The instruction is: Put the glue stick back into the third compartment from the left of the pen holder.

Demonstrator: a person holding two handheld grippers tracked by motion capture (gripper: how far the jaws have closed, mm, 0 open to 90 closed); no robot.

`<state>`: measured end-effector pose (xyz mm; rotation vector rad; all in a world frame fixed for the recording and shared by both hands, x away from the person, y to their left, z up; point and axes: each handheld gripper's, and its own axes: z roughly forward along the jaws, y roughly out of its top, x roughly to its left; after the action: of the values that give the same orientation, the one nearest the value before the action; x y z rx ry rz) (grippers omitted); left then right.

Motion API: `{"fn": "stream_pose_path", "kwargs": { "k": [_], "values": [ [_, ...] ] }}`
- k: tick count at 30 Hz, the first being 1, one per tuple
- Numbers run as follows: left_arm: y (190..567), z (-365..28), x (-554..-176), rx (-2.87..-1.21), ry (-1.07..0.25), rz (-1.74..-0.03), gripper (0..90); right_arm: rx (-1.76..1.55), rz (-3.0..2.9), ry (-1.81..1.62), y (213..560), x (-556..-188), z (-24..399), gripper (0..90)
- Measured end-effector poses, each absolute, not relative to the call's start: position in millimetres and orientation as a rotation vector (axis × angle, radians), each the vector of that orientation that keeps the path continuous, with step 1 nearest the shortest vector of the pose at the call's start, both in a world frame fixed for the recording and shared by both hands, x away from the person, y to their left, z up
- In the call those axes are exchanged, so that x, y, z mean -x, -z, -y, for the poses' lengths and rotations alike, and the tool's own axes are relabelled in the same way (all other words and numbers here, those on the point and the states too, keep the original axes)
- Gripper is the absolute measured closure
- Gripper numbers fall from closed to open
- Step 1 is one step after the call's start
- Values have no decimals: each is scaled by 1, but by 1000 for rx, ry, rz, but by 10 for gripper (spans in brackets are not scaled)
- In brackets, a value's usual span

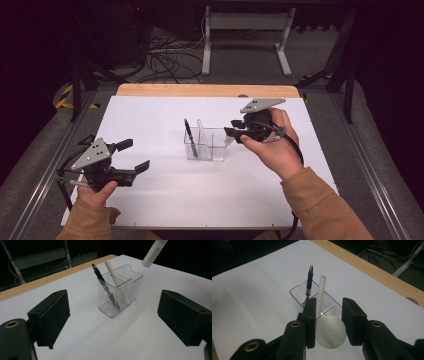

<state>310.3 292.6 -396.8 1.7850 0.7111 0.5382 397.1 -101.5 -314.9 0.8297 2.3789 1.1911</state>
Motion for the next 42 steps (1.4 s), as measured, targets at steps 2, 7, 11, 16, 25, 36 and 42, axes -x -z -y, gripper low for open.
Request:
{"fn": "stream_pose_path", "kwargs": {
  "k": [2, 7, 11, 16, 25, 36, 42],
  "values": [
    [397, -293, -310, -1785, -534, -713, 114, -838, -2377, -1190, 315, -402, 99, 657],
    [397, -293, -310, -1784, -536, -710, 114, -847, -2374, -1184, 315, -413, 91, 657],
    [397, -293, -311, -1785, -533, -711, 114, -849, -2380, -1174, 318, -421, 83, 657],
    [397, -293, -311, -1784, -531, -710, 114, -859, -2390, -1156, 320, -431, 75, 657],
    [397, -293, -312, -1781, -530, -711, 114, -872, -2405, -1142, 326, -439, 67, 657],
    [397, -293, -312, -1782, -527, -711, 114, -907, -2451, -1118, 344, -446, 66, 656],
    [397, -293, -312, -1782, -528, -710, 114, -920, -2468, -1092, 354, -449, 63, 656]
  ]
}}
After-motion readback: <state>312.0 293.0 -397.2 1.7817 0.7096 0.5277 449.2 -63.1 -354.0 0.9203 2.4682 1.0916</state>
